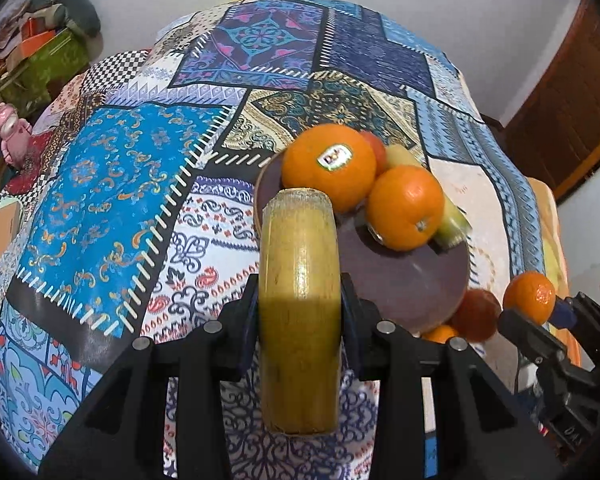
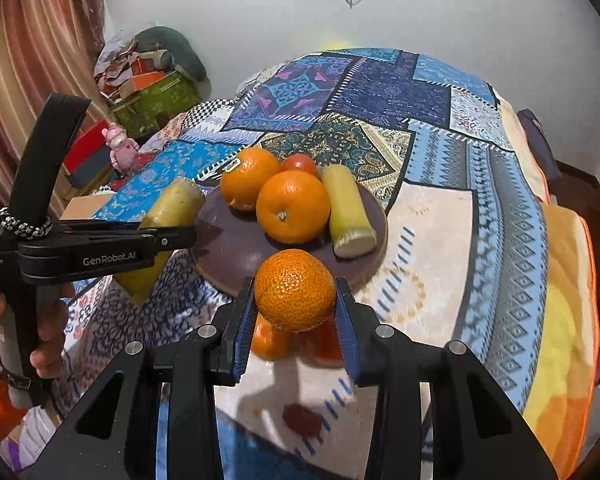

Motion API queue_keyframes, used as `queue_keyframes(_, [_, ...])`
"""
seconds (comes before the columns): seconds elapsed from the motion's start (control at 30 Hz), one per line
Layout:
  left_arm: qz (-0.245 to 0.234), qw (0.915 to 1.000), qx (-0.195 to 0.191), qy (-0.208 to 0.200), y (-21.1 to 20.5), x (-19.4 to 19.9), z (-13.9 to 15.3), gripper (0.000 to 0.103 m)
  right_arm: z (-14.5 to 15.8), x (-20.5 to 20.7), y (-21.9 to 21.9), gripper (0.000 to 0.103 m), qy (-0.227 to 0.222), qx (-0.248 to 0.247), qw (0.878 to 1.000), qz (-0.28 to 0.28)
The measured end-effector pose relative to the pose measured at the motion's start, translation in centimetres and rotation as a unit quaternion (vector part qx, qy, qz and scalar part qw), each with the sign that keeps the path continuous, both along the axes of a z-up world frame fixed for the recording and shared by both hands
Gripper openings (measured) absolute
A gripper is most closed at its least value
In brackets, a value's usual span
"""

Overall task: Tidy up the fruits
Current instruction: 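Lower the stalk onto the purple plate and open the left tool while the right tool carries the mandarin over, then lower the mandarin onto the plate and open the right tool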

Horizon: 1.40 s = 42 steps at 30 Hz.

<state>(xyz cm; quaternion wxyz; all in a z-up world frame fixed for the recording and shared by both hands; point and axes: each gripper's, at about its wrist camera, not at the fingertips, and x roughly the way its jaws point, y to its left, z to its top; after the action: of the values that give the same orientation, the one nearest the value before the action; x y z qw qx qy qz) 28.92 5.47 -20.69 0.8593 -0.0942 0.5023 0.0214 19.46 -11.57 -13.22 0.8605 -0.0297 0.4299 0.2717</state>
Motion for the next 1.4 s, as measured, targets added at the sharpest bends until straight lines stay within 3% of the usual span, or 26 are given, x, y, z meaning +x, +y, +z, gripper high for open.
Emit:
queue_keyframes(0.47, [-0.010, 0.9998, -0.005, 0.018, -1.2, 1.9, -0.4, 0.036, -1.6, 2.6, 1.0, 0.034, 0.013, -0.015, 1.000, 0.003])
queue_keyframes(0.6, [-0.027, 0.9993, -0.016, 0.022, -1.8, 1.7, -0.4, 0.044, -1.9, 2.8, 1.2, 0.034, 0.016, -0.015, 1.000, 0.005])
queue_keyframes(0.73, [-0.046, 0.9986, -0.020, 0.016, -2.7, 0.9, -0.1, 0.053, -2.0, 2.8, 1.4, 0.034, 0.018, -0.018, 1.000, 0.010])
queue_keyframes(0.93, [-0.076, 0.9970, -0.013, 0.007, -3.9, -0.2, 0.2, 0.053, -2.4, 3.2, 1.7, 0.034, 0.025, -0.021, 0.999, 0.012])
queue_keyframes(1.4, [-0.082, 0.9961, -0.004, -0.030, -3.3, -1.9, 2.1, 0.053, -2.6, 3.5, 1.7, 0.036, 0.043, -0.014, 0.999, 0.014])
